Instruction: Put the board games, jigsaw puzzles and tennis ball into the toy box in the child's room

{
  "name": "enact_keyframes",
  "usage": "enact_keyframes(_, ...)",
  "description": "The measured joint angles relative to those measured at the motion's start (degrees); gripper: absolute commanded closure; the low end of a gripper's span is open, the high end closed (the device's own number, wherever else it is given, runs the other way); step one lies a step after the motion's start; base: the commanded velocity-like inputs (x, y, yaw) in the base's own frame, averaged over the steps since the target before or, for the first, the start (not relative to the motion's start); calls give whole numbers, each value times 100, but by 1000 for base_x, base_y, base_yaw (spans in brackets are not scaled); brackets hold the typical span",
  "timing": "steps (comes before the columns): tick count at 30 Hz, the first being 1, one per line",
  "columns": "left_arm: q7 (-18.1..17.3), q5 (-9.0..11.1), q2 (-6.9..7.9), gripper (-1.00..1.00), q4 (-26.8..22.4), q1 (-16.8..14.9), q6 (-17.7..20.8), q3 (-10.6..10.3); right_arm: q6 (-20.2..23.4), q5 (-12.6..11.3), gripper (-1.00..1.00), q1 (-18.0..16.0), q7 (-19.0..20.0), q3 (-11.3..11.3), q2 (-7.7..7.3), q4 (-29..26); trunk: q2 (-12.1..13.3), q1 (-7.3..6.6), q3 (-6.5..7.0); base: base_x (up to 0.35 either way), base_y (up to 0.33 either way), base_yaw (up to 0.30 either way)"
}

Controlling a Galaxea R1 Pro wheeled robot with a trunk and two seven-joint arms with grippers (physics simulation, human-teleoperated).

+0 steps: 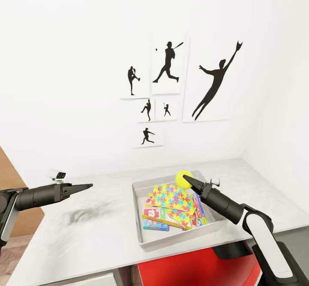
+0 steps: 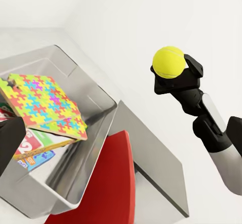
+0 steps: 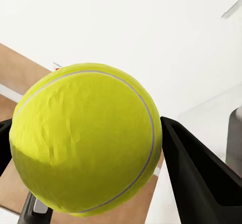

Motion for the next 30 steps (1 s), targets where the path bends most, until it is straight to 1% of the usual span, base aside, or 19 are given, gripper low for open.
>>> enact_keyframes(11, 0, -3, 0, -100, 0, 0, 0, 0, -4, 17, 100, 0, -10, -12, -7, 5, 0, 0, 0, 2, -3, 0)
enact_keyframes(13, 0, -5, 0, -100, 0, 0, 0, 0, -8, 68, 100, -1, -52, -18, -10, 25, 0, 0, 0, 0, 0, 0)
enact_keyframes(15, 0, -3, 0, -100, 0, 0, 0, 0, -13, 221, 100, -1, -93, -24, -16, 37, 0, 0, 0, 0, 0, 0)
enact_keyframes(18, 0, -2, -1, -100, 5, 0, -6, 0, 30, 599, 100, 1, -235, -40, -31, 43, 0, 0, 0, 0, 0, 0)
enact_keyframes(19, 0, -1, -2, -100, 6, 0, -7, 0, 55, 685, 100, -11, -296, -47, -41, 44, 0, 0, 0, 0, 0, 0)
enact_keyframes(21, 0, -1, -5, -100, 7, 0, -8, 0, 166, 755, 100, -55, -408, -73, -59, 44, 0, 0, 0, 0, 0, 0)
enact_keyframes(23, 0, -1, -7, -100, 6, 0, -8, 0, 530, 773, 100, -167, -575, -195, -69, 40, 0, 0, 0, 0, 0, 0)
enact_keyframes(25, 0, -5, -3, -100, 7, 0, -9, 0, 993, 776, 100, -306, -742, -490, -65, 38, 0, 0, 0, 0, 0, 0)
enact_keyframes(27, 0, -3, -7, -100, 6, 0, -9, 0, 1317, 778, 100, -494, -950, -818, -68, 36, 0, 0, 1, 0, 0, 0)
enact_keyframes(28, 0, -2, -7, -100, 7, 0, -9, 0, 1394, 773, 100, -612, -1049, -888, -74, 38, 0, 0, 1, 0, 0, 0)
enact_keyframes(30, 0, -2, -8, -100, 8, 0, -9, 0, 1484, 770, 100, -873, -1284, -935, -87, 47, 0, 0, 1, 0, 0, 0)
